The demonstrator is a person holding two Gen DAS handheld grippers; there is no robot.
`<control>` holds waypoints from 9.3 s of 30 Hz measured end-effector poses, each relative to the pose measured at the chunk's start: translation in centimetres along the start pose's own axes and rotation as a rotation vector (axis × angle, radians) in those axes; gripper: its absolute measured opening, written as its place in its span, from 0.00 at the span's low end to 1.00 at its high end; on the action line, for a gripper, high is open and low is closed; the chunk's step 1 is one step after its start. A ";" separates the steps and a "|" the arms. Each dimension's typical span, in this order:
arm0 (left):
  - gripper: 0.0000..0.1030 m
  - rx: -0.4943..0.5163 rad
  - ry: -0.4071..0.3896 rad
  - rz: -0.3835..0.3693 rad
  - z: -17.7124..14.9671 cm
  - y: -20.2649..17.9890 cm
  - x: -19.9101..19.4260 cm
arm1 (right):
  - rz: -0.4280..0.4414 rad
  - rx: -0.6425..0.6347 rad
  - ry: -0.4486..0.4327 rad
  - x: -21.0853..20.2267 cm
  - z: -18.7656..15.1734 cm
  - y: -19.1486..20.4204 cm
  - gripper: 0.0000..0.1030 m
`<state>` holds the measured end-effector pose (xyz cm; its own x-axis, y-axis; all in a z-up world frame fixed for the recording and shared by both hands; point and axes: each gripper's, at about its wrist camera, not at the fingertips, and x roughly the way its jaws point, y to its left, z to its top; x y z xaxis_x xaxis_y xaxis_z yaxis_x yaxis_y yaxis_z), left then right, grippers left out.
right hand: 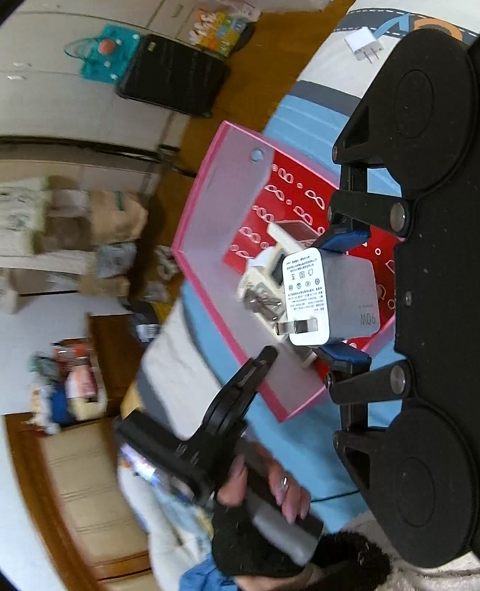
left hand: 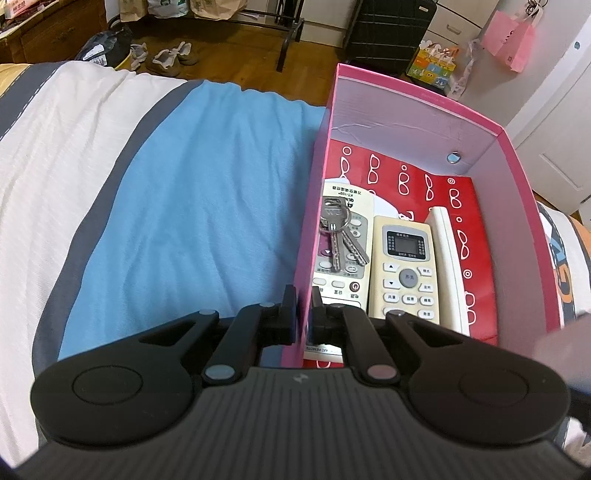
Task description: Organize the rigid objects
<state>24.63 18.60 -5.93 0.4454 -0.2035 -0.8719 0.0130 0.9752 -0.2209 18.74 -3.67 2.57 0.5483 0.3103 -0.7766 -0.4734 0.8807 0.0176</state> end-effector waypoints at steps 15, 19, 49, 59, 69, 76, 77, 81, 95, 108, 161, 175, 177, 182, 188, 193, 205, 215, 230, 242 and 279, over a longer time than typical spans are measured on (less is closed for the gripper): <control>0.06 0.001 0.000 -0.007 0.0 -0.1 -0.1 | -0.230 -0.071 0.329 8.3 1.6 -0.1 0.54; 0.06 0.013 -0.004 0.000 0.0 -0.1 0.0 | -0.255 -0.069 0.314 8.5 1.7 -0.3 0.54; 0.08 0.023 -0.001 0.046 0.0 -0.9 -0.2 | -0.249 0.463 -0.150 -3.5 -3.0 -17.9 0.67; 0.09 0.021 0.005 0.053 0.1 -1.0 0.1 | -0.276 0.715 -0.179 1.9 -9.8 -25.3 0.67; 0.12 0.020 0.006 0.059 0.1 -0.8 0.1 | -0.321 0.837 -0.107 6.2 -10.7 -27.6 0.68; 0.12 0.037 0.010 0.077 0.0 -1.1 0.2 | -0.373 0.899 -0.135 7.1 -11.4 -28.8 0.70; 0.12 0.036 0.011 0.076 0.0 -1.1 0.2 | -0.375 0.899 -0.136 7.2 -11.5 -28.9 0.70; 0.12 0.031 0.015 0.071 0.1 -1.0 0.3 | -0.389 0.879 -0.152 7.4 -11.6 -28.9 0.70; 0.12 0.034 0.014 0.071 0.1 -1.0 0.2 | -0.425 0.731 -0.098 7.5 -10.6 -27.4 0.58; 0.12 0.035 0.012 0.072 0.1 -1.0 0.3 | -0.352 0.709 0.109 5.9 -10.6 -24.1 0.58; 0.07 0.001 -0.007 -0.018 -0.1 0.0 -0.5 | -0.183 0.419 0.148 15.9 8.2 -6.2 0.48; 0.07 -0.001 -0.005 -0.030 -0.1 0.2 -0.4 | -0.213 0.398 0.075 13.2 8.2 -5.9 0.51; 0.07 -0.002 -0.004 -0.026 -0.1 0.1 -0.4 | -0.183 0.403 0.036 11.0 7.8 -5.4 0.51; 0.07 -0.005 -0.018 -0.023 0.0 0.0 -1.1 | -0.158 0.360 -0.068 4.8 6.0 -3.8 0.51; 0.07 0.001 -0.017 -0.011 -0.1 -0.1 -1.3 | -0.147 0.332 -0.098 -0.3 3.9 -2.3 0.51; 0.07 0.012 -0.020 0.008 -0.3 -0.4 -1.4 | -0.138 0.322 -0.106 -2.4 2.2 -1.2 0.52; 0.09 0.024 -0.056 0.085 -1.0 -1.5 -3.8 | -0.153 0.322 -0.154 -6.1 -1.4 0.3 0.56; 0.13 0.076 -0.133 0.177 -2.0 -4.4 -8.8 | -0.178 0.346 -0.187 -9.5 -4.1 -0.5 0.58; 0.44 0.224 -0.211 0.164 -8.7 -11.1 -16.1 | -0.230 0.311 -0.226 -13.9 -8.3 0.1 0.62; 0.59 0.267 -0.209 0.093 -12.2 -14.9 -18.5 | -0.322 0.360 -0.245 -16.7 -9.2 0.2 0.96; 0.94 0.167 -0.202 0.168 -14.9 -16.7 -19.9 | -0.385 0.512 -0.169 -17.5 -12.0 -0.8 0.98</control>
<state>2.19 5.03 8.56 0.6228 -0.0331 -0.7817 0.0634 0.9980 0.0083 1.24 -14.09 8.60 0.7331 -0.0457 -0.6786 0.1428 0.9858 0.0879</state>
